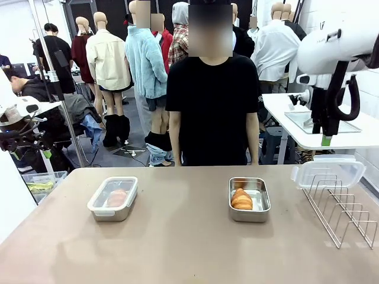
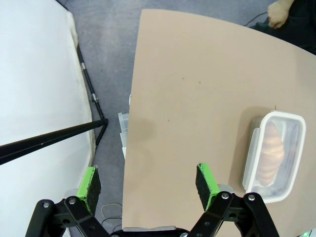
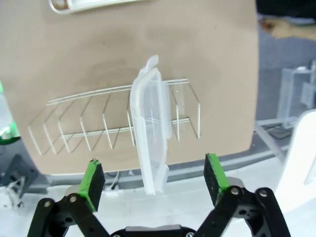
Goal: Place the bread in airtight containers.
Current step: Pick up one Airtight Container lid and hand it to the human.
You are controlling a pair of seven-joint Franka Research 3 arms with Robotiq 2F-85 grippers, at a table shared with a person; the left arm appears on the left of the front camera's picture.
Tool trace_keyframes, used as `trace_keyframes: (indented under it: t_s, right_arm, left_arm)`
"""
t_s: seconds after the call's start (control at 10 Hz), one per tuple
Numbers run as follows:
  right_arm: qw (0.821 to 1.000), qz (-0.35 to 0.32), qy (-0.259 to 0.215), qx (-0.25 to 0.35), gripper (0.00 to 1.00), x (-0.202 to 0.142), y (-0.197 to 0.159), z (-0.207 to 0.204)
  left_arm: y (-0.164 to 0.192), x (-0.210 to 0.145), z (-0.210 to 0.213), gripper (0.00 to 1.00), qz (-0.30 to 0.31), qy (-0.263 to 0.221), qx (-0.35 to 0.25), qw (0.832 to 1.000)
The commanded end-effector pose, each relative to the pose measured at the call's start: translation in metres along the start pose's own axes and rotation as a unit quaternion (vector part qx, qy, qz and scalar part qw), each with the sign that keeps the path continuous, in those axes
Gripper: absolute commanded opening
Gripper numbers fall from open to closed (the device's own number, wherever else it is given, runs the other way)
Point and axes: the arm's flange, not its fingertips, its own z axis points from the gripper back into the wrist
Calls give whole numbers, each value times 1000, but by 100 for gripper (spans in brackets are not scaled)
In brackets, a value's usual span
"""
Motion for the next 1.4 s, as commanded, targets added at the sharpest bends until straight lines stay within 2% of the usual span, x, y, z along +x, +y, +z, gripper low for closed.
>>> trace_keyframes:
  t_s: [0.0,0.2,0.6,1.2,1.3]
  right_arm:
    - [999,-34,1,-9,100,6,3,-26]
    - [999,-46,-1,12,100,5,3,-46]
    - [998,-65,6,8,100,0,-9,-74]
    - [996,-83,34,29,100,-3,-26,-95]
    - [995,-85,31,33,81,-4,-27,-95]
  left_arm:
    - [0,0,2,100,3,0,9,1000]
    - [0,0,2,100,3,0,9,1000]
    - [0,0,2,100,3,0,9,1000]
    - [0,0,2,100,3,0,9,1000]
    - [0,0,2,100,3,0,9,1000]
